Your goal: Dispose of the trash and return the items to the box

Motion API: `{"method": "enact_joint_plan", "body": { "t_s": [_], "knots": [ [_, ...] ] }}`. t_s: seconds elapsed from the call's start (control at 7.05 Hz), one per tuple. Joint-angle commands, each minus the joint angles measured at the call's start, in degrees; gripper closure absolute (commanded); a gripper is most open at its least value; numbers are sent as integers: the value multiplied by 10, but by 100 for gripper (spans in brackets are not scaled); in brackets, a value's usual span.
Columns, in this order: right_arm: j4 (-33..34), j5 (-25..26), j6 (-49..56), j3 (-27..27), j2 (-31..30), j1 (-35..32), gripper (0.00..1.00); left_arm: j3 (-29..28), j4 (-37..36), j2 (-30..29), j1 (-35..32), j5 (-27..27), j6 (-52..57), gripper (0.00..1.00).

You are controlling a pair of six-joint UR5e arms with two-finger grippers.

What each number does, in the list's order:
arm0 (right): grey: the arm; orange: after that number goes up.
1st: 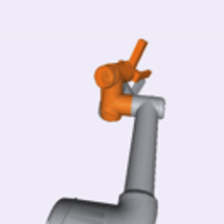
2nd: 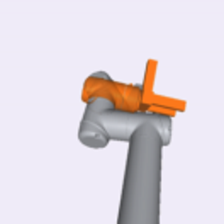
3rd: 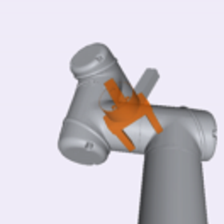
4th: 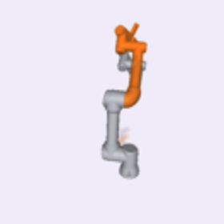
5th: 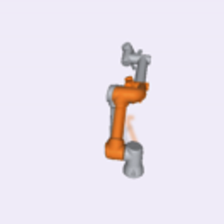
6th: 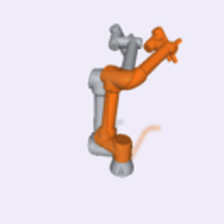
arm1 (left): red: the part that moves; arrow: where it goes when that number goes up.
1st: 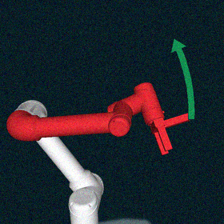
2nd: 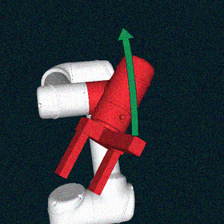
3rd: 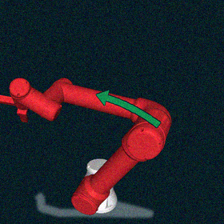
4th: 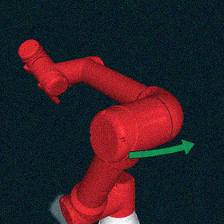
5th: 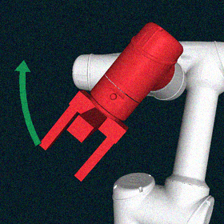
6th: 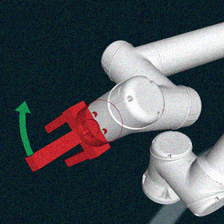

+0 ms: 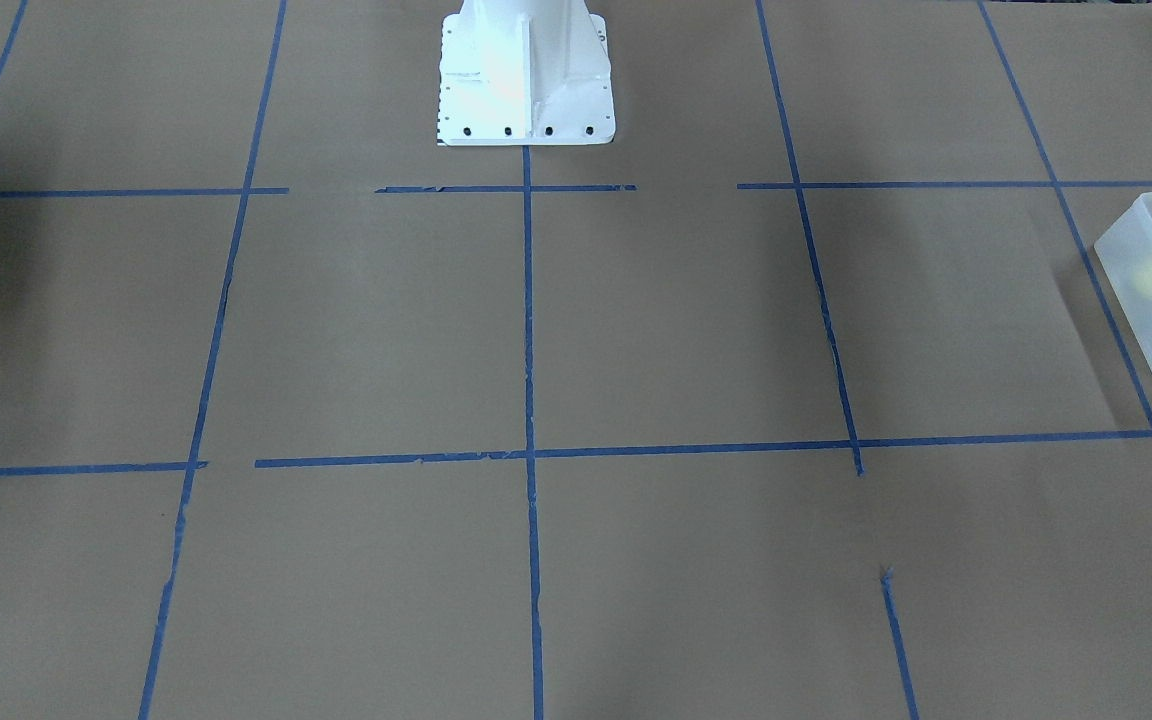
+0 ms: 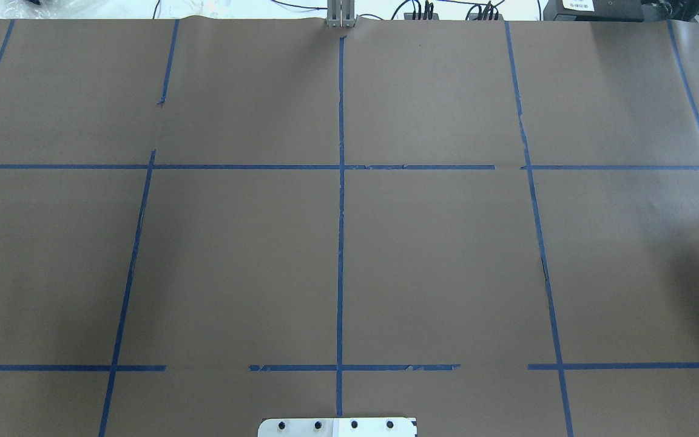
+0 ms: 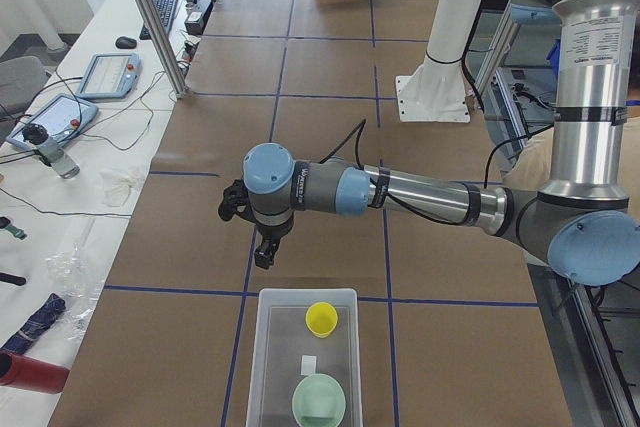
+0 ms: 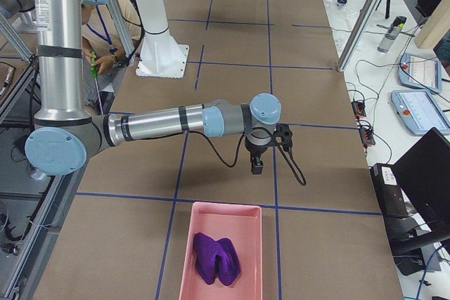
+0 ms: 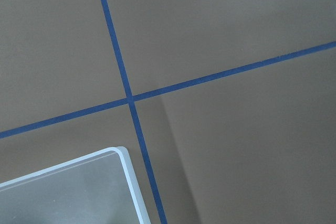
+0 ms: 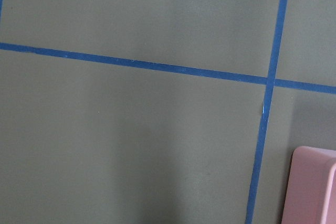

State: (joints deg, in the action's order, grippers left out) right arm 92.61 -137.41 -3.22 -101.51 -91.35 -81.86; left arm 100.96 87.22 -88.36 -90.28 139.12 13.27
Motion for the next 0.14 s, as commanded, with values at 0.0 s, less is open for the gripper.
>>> {"method": "enact_joint_plan", "body": {
  "t_s": [0.0],
  "knots": [
    [0,-4,26,11,2,-8,0,-13,19,-7,-2,-2,4,0]
  ]
}}
